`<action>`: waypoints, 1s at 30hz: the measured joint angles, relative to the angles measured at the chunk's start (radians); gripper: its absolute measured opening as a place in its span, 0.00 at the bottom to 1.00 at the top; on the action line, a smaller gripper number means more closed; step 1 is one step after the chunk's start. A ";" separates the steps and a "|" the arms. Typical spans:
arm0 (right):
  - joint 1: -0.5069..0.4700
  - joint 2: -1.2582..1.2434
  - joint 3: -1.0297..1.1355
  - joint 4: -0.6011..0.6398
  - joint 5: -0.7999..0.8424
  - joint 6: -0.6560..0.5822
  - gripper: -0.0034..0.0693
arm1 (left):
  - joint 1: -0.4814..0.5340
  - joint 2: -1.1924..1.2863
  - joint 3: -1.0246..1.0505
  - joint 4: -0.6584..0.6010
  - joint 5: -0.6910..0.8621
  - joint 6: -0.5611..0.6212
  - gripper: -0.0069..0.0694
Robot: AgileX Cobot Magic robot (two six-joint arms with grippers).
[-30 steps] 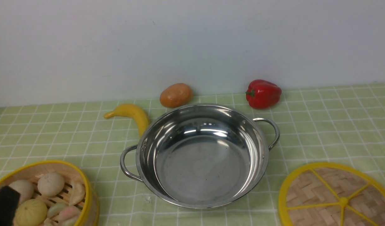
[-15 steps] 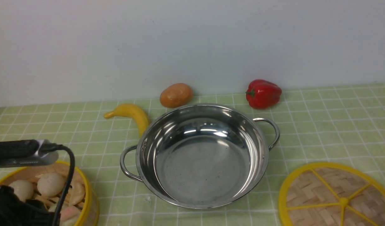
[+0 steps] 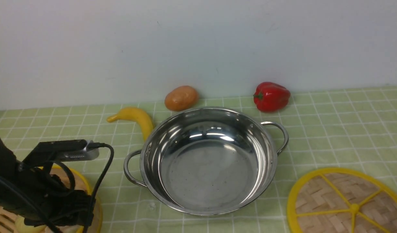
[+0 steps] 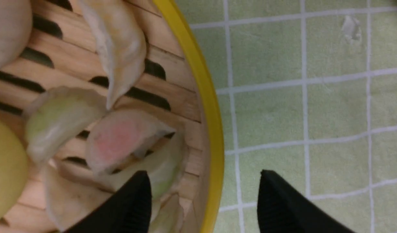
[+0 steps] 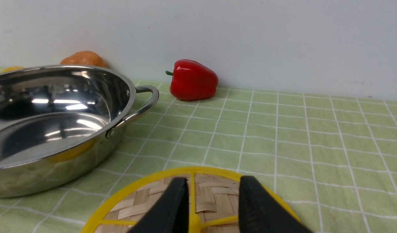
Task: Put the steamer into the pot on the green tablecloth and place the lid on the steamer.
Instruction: 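Grasp the rim of the steamer basket holding the buns with the left gripper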
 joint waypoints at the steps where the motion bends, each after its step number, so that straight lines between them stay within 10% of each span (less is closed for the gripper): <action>1: 0.000 0.000 0.000 0.000 0.000 0.000 0.38 | -0.005 0.004 -0.001 0.000 0.000 0.002 0.64; 17: 0.000 0.000 0.000 0.000 0.000 0.000 0.38 | -0.095 0.137 -0.017 0.042 -0.123 0.024 0.65; 25: 0.000 0.000 0.000 0.000 0.000 0.000 0.38 | -0.095 0.166 -0.022 0.033 -0.110 -0.019 0.18; 30: 0.000 0.000 0.000 0.000 0.000 0.000 0.38 | -0.095 0.160 -0.022 0.058 -0.041 -0.017 0.13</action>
